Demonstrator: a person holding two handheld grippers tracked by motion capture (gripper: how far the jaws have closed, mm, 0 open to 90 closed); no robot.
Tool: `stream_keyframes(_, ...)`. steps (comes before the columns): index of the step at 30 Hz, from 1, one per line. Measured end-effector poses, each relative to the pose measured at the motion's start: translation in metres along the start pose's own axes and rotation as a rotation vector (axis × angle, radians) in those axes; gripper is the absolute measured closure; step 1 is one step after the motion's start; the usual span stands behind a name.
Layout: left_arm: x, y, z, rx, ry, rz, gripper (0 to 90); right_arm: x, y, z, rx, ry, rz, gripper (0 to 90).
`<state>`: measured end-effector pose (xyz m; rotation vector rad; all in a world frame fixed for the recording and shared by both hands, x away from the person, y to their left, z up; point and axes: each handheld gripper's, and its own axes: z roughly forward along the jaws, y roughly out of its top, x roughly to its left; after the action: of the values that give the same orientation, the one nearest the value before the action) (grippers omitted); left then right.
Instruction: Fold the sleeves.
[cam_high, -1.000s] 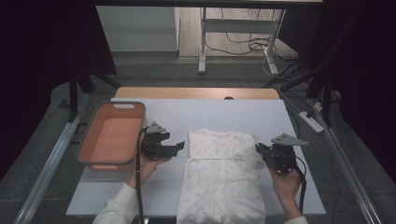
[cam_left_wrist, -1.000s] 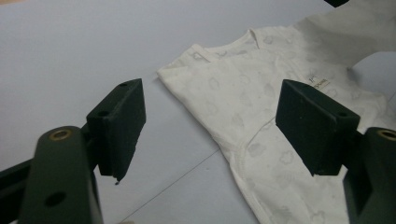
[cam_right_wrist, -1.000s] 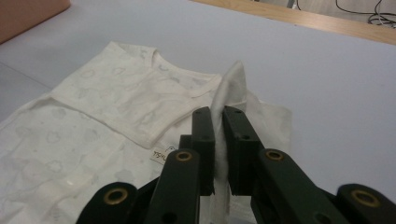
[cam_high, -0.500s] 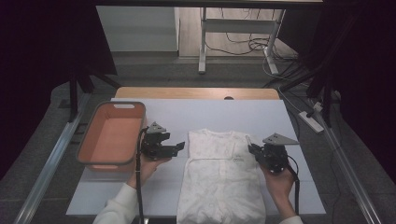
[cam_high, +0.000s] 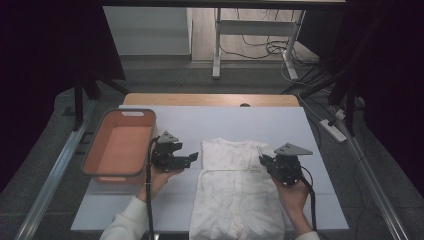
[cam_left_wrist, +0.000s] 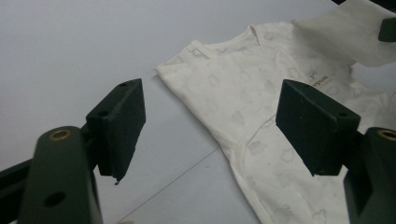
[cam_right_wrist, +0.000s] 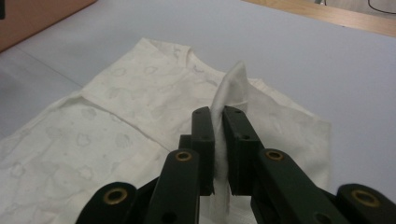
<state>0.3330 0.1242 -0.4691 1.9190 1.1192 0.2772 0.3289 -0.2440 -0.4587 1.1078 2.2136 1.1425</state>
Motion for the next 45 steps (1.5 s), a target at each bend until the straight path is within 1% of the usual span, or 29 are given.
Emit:
stream_keyframes(10, 0.0, 0.0, -0.001, -0.003, 0.001, 0.001, 24.4, 0.009, 0.005, 0.005, -0.014, 0.038, -0.003, 83.1)
stream_keyframes(23, 0.0, 0.001, -0.001, -0.003, 0.001, 0.002, 24.3, 0.027, 0.014, 0.016, -0.005, 0.076, -0.05, 83.0)
stream_keyframes(30, 0.0, 0.0, -0.001, -0.002, 0.002, 0.002, 24.2, 0.033, 0.019, 0.021, -0.01, 0.094, -0.056, 83.0)
stream_keyframes(40, 0.0, 0.0, 0.0, 0.003, 0.002, 0.002, 24.2, 0.038, 0.022, 0.03, -0.003, 0.101, -0.067, 83.0)
stream_keyframes(45, 0.0, -0.001, 0.002, 0.008, 0.002, 0.003, 24.1, 0.04, 0.027, 0.038, 0.008, 0.099, -0.084, 82.9)
